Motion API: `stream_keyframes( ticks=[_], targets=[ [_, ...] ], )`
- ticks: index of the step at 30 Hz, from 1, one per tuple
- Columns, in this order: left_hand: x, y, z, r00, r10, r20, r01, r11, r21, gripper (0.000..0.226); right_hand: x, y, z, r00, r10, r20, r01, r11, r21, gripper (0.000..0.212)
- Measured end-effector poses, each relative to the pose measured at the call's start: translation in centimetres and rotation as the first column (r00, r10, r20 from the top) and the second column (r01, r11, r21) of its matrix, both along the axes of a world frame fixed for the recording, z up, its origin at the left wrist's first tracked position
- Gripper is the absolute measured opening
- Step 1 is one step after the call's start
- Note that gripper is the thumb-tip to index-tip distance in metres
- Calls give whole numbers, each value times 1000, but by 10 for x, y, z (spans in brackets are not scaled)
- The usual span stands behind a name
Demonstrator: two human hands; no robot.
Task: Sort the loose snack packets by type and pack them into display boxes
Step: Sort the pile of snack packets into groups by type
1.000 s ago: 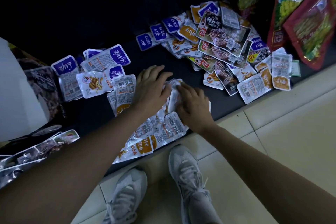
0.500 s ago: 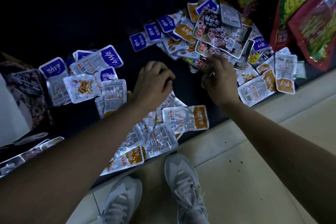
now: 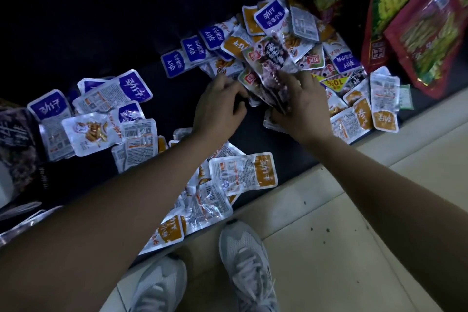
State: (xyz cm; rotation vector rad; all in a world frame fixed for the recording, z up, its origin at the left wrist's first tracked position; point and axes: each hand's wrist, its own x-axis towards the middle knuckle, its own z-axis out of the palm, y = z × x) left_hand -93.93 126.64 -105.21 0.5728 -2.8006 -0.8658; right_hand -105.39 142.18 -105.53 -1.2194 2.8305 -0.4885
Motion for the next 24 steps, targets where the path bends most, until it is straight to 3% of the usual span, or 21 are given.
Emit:
stream_keyframes(
  ticks=[2,3,4,6,7,8,9,11,13,15,16,20,22,24],
  targets=[
    [0,3,3,996,45,80,-54,992,116,18,9,4,2,999,14,29,-12,998,-69,72],
    [-1,6,5,989,88,119,-114,967,229,24,14,5,4,999,13,51,-8,995,-101,70],
    [-2,10,9,976,155,156,-207,885,416,31,18,6,6,998,10,68,-1,991,-130,67],
    [-6,18,23,929,282,239,-357,519,777,44,28,5,9,995,20,96,-2,983,-183,62],
    [-6,20,28,908,313,278,-381,339,860,51,33,4,11,994,39,103,-19,983,-184,63],
    [-6,22,31,896,321,308,-385,215,897,58,37,4,10,993,61,104,-44,985,-164,64],
    [-5,23,33,888,324,326,-388,149,909,62,42,5,9,990,89,109,-74,988,-133,65],
    [1,26,34,877,356,324,-401,170,900,61,48,7,9,970,151,192,-126,982,-137,66],
    [8,24,28,850,450,272,-439,322,839,40,46,8,15,921,176,346,-88,963,-256,54],
    [15,14,23,816,530,231,-514,480,711,21,39,7,13,940,128,315,-26,951,-307,43],
    [19,7,21,799,558,226,-542,505,672,20,34,6,10,962,88,260,-11,959,-284,47],
    [31,-11,24,767,591,251,-597,513,617,22,25,-6,-5,984,-43,173,30,997,74,72],
    [35,-13,25,780,572,252,-586,529,614,20,24,-12,-6,991,-106,79,96,988,117,61],
    [39,-14,26,786,563,255,-574,514,637,19,22,-15,-4,994,-111,-5,111,993,38,41]
  ],
)
